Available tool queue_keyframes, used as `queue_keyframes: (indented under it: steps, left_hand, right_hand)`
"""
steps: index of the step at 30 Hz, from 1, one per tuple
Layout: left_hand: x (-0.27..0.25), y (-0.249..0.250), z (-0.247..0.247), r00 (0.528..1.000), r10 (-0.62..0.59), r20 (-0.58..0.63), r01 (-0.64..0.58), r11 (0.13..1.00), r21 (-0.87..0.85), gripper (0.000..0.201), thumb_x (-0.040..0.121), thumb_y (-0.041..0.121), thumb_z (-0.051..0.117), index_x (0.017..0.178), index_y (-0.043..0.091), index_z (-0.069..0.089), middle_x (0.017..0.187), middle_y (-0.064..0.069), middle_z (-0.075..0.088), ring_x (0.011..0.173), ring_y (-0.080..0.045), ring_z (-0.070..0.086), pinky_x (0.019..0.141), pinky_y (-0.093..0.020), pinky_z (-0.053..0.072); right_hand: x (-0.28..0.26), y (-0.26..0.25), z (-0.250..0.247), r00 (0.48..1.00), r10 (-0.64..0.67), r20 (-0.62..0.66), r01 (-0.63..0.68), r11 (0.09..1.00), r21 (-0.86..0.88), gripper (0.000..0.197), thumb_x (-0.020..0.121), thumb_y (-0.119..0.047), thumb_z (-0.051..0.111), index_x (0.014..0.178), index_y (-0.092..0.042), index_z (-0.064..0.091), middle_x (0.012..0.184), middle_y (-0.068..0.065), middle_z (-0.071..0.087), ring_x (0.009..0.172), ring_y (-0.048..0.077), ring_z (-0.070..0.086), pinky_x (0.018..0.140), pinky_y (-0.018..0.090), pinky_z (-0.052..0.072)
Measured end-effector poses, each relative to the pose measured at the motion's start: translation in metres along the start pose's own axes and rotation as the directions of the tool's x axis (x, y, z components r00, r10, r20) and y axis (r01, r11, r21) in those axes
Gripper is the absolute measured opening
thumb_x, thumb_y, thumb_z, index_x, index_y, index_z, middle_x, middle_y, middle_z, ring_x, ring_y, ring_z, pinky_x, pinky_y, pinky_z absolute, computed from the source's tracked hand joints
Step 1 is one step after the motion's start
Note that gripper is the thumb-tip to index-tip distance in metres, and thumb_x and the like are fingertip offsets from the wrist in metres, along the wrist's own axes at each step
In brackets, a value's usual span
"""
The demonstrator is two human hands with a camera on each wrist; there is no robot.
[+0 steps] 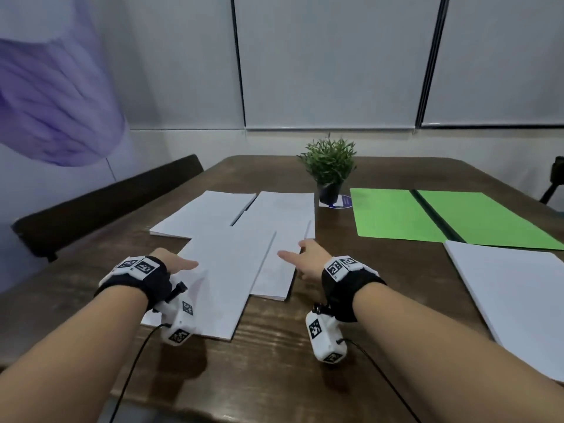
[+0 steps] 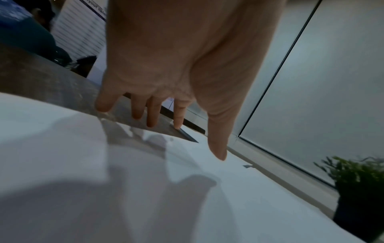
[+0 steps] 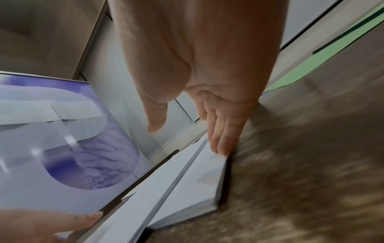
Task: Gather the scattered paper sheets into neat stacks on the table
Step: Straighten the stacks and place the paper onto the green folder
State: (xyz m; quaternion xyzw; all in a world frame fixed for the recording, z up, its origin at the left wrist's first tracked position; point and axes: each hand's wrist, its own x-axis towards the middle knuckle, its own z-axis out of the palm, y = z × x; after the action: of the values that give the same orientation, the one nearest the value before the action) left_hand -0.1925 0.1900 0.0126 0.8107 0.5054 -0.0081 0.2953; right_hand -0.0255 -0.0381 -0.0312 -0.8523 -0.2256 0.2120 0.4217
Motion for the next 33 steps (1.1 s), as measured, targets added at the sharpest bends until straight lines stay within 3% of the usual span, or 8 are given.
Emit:
queue_keyframes:
  steps: [4, 9, 15, 19, 21, 25, 29, 33]
  left_hand:
    - [0.029, -0.011, 0.0, 0.999, -0.022, 0.037, 0.02, 0.998, 0.06, 0.072, 0.076, 0.037, 0.078, 0.129, -0.003, 0.051, 0.127, -0.019, 0.057, 0.107, -0.032, 0.055, 0.079, -0.031, 0.04]
    - [0.041, -0.001, 0.004, 0.995, 0.013, 0.1, -0.032, 0.982, 0.184, 0.061, 0.076, 0.037, 0.078, 0.121, 0.0, 0.058, 0.114, -0.011, 0.062, 0.104, -0.025, 0.055, 0.082, -0.027, 0.039]
    - [0.049, -0.003, 0.008, 0.985, 0.017, 0.173, -0.046, 0.985, 0.166, 0.054, 0.074, 0.042, 0.078, 0.108, 0.002, 0.065, 0.105, -0.01, 0.069, 0.079, -0.021, 0.058, 0.073, -0.025, 0.042]
    - [0.048, -0.002, 0.014, 0.999, 0.034, 0.042, -0.038, 0.992, 0.118, 0.067, 0.074, 0.036, 0.08, 0.122, -0.002, 0.054, 0.121, -0.014, 0.062, 0.109, -0.028, 0.058, 0.087, -0.031, 0.045]
    - [0.049, -0.005, 0.016, 0.998, 0.065, -0.006, -0.064, 0.997, 0.043, 0.063, 0.074, 0.031, 0.081, 0.119, -0.004, 0.055, 0.117, -0.016, 0.063, 0.108, -0.031, 0.058, 0.087, -0.033, 0.046]
    - [0.044, -0.013, 0.015, 0.967, 0.186, -0.173, -0.199, 0.978, -0.062, 0.048, 0.076, 0.025, 0.078, 0.113, 0.001, 0.058, 0.113, -0.015, 0.063, 0.106, -0.032, 0.058, 0.089, -0.037, 0.047]
    - [0.023, -0.011, 0.012, 0.889, 0.327, -0.322, -0.387, 0.911, -0.144, 0.042, 0.076, 0.023, 0.077, 0.11, 0.004, 0.062, 0.109, -0.013, 0.066, 0.103, -0.031, 0.06, 0.088, -0.037, 0.048]
    - [-0.014, 0.009, 0.004, 0.828, 0.444, -0.344, -0.558, 0.718, -0.416, 0.034, 0.077, 0.017, 0.077, 0.107, 0.011, 0.063, 0.099, -0.006, 0.07, 0.089, -0.023, 0.067, 0.078, -0.033, 0.053]
  right_hand:
    - [0.023, -0.02, 0.036, 0.994, 0.087, 0.065, -0.089, 0.996, 0.018, 0.098, 0.068, -0.062, 0.07, 0.137, -0.003, 0.031, 0.089, 0.012, 0.063, 0.076, 0.03, 0.062, 0.074, 0.038, 0.053]
    - [0.037, -0.035, 0.043, 0.986, 0.149, 0.072, -0.139, 0.982, -0.13, 0.051, 0.072, -0.054, 0.075, 0.085, -0.01, 0.053, 0.09, 0.006, 0.072, 0.077, 0.025, 0.068, 0.084, 0.039, 0.056]
    - [0.044, -0.036, 0.047, 0.981, 0.18, 0.079, -0.152, 0.95, -0.271, 0.055, 0.064, -0.052, 0.081, 0.095, -0.012, 0.059, 0.086, 0.005, 0.067, 0.081, 0.026, 0.065, 0.076, 0.033, 0.053]
    - [0.038, -0.039, 0.053, 0.978, 0.193, 0.079, -0.15, 0.915, -0.374, 0.046, 0.073, -0.044, 0.078, 0.098, -0.013, 0.057, 0.103, 0.008, 0.067, 0.097, 0.029, 0.065, 0.089, 0.038, 0.053]
    - [0.036, -0.037, 0.056, 0.979, 0.191, 0.07, -0.153, 0.918, -0.365, 0.047, 0.075, -0.042, 0.076, 0.106, -0.013, 0.055, 0.109, 0.009, 0.066, 0.1, 0.029, 0.064, 0.089, 0.036, 0.052]
    - [0.033, -0.026, 0.056, 0.983, 0.178, 0.039, -0.17, 0.973, -0.159, 0.08, 0.062, -0.043, 0.08, 0.128, -0.015, 0.042, 0.123, 0.008, 0.056, 0.108, 0.028, 0.059, 0.095, 0.042, 0.05]
    - [0.029, -0.017, 0.056, 0.992, 0.118, 0.043, -0.124, 0.979, 0.163, 0.079, 0.066, -0.03, 0.082, 0.127, -0.017, 0.033, 0.113, 0.008, 0.059, 0.103, 0.027, 0.061, 0.096, 0.044, 0.05]
    - [0.013, -0.014, 0.039, 0.99, 0.095, -0.108, -0.032, 0.876, 0.482, 0.1, 0.058, -0.029, 0.087, 0.132, -0.014, 0.022, 0.117, 0.006, 0.053, 0.107, 0.028, 0.059, 0.095, 0.049, 0.05]
